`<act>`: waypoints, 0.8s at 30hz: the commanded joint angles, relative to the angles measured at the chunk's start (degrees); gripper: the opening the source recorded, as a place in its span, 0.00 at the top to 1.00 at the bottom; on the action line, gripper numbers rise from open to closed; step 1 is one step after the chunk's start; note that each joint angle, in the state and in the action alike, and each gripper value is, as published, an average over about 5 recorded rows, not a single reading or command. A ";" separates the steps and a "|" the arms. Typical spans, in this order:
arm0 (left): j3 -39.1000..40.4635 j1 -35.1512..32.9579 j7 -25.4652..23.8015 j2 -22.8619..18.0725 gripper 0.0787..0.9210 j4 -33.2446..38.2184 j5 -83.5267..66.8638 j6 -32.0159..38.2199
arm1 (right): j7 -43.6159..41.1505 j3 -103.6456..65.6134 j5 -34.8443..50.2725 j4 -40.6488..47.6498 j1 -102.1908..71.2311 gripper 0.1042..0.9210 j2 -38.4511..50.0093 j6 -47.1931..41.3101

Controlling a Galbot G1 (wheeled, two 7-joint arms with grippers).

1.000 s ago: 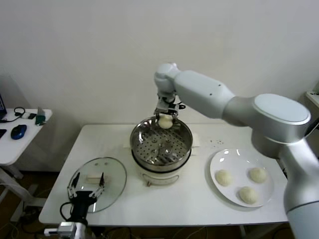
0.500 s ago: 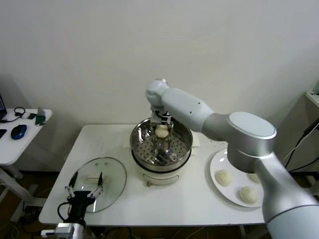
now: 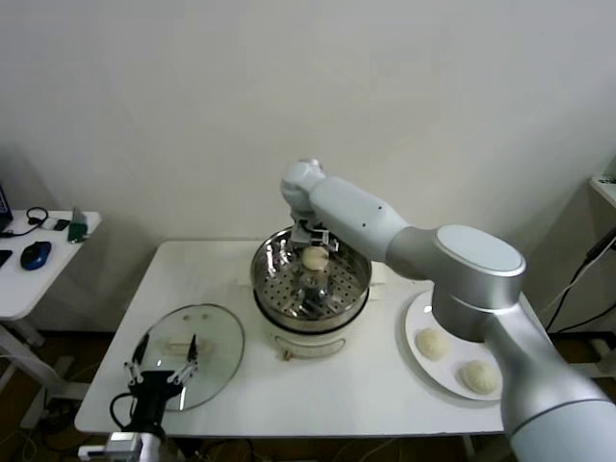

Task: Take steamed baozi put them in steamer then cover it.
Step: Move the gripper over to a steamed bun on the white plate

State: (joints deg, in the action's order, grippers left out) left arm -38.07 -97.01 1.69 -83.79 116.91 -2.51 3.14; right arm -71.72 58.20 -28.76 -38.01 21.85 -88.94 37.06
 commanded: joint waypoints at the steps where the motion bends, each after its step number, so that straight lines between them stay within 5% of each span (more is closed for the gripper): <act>1: -0.11 -0.44 0.08 0.12 0.12 0.49 -2.00 -0.94 | -2.85 0.26 7.16 -7.34 4.37 0.12 6.33 -0.82; 8: 0.15 -0.30 0.09 0.05 0.12 0.51 -1.85 -0.96 | 0.34 13.09 30.49 -19.75 17.93 0.12 21.76 -14.05; 15: 0.51 -0.22 0.09 0.13 0.12 0.40 -1.83 -0.90 | 10.29 30.10 53.65 -30.63 28.08 0.12 37.54 -38.52; 19: 0.65 -0.32 0.10 0.06 0.12 0.37 -1.94 -0.76 | 15.32 33.34 60.82 -38.17 28.29 0.12 46.42 -56.18; 24: 0.92 -0.21 0.07 -0.11 0.12 0.69 -1.80 -0.82 | 17.73 34.59 61.00 -45.01 23.93 0.12 54.96 -63.34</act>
State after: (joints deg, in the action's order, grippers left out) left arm -37.18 -97.21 1.79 -83.78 117.44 -4.33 2.41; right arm -60.13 84.94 19.64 -71.67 43.06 -48.31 -6.92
